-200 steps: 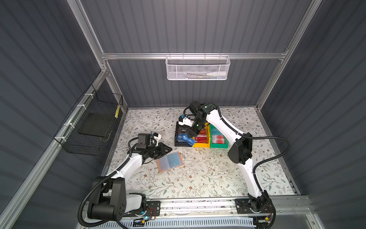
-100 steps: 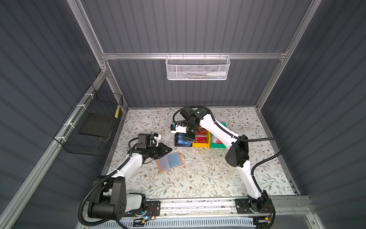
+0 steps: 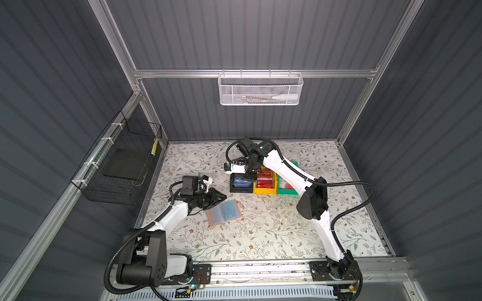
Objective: Take the credit cards out of the card holder
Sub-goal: Place the credit card in the storage box.
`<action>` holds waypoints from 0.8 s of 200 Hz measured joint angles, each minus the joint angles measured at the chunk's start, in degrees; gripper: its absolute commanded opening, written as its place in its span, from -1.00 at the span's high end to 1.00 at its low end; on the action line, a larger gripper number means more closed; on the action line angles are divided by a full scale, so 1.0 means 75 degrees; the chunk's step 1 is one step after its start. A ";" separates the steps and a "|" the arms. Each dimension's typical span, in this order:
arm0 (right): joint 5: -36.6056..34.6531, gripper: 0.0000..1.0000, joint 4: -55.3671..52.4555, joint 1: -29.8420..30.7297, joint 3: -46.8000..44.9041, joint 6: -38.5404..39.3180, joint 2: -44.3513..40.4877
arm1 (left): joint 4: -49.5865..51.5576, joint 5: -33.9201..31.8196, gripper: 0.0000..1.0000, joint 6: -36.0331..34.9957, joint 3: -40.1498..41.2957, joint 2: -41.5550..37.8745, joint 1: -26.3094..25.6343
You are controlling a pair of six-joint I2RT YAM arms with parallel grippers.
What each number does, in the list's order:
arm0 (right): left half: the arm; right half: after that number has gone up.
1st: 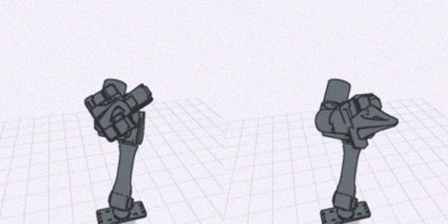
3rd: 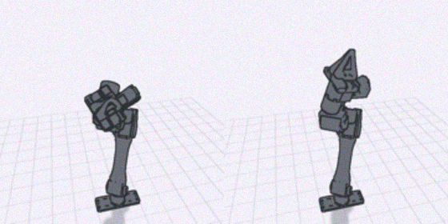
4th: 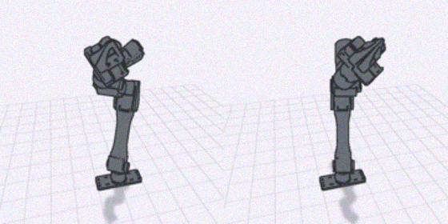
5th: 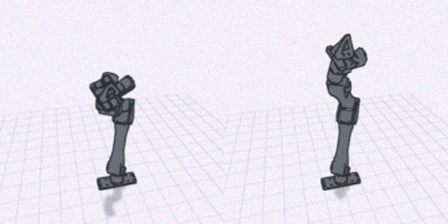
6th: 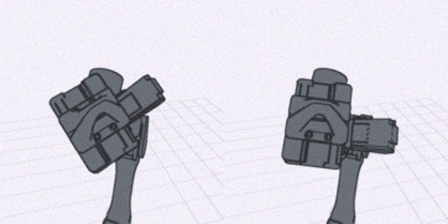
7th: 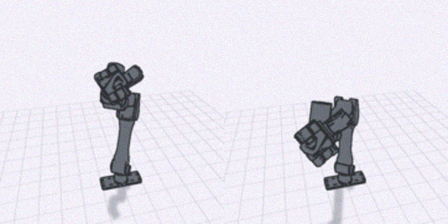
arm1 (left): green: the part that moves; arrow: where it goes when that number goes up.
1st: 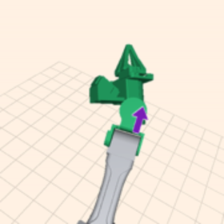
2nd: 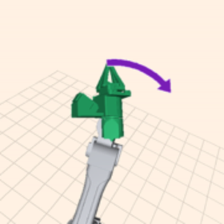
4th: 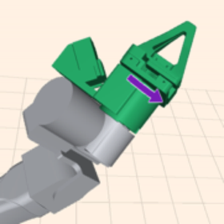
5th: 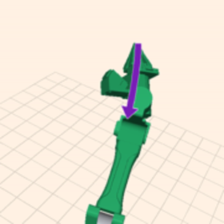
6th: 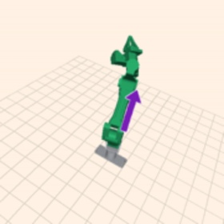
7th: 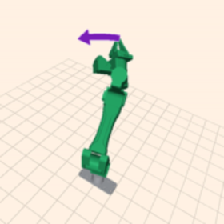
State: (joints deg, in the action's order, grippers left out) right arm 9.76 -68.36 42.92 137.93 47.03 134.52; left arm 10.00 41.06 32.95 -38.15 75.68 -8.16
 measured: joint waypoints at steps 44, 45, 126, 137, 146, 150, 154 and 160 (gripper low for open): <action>-0.0020 1.00 0.0259 0.0000 0.0000 0.0125 0.0111 | -0.0090 -0.0003 0.58 -0.0006 0.0000 0.0213 0.0050; -0.0020 1.00 0.0265 0.0000 0.0000 0.0128 0.0117 | -0.0093 -0.0003 0.58 -0.0006 0.0000 0.0219 0.0050; -0.0207 1.00 0.0568 0.0000 0.0000 0.0221 0.0918 | -0.0230 0.0000 0.57 -0.0143 0.0000 0.0697 0.0102; -0.0219 1.00 0.0580 -0.0003 0.0000 0.0221 0.0924 | -0.0271 0.0000 0.57 -0.0146 0.0000 0.0749 0.0102; -0.0219 1.00 0.0589 -0.0003 0.0000 0.0224 0.0924 | -0.0291 0.0000 0.57 -0.0152 0.0000 0.0787 0.0102; -0.0219 1.00 0.0595 -0.0003 0.0000 0.0224 0.0924 | -0.0303 0.0000 0.57 -0.0152 0.0000 0.0801 0.0102; -0.0216 1.00 0.0600 -0.0003 0.0000 0.0224 0.0924 | -0.0306 0.0000 0.57 -0.0152 0.0000 0.0819 0.0102; -0.0216 1.00 0.0600 -0.0003 -0.0006 0.0227 0.0924 | -0.0309 0.0000 0.57 -0.0154 0.0000 0.0833 0.0102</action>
State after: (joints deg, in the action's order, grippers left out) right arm 8.14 -63.86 42.89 137.88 48.73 141.45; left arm 7.68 41.06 31.79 -38.15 81.93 -7.40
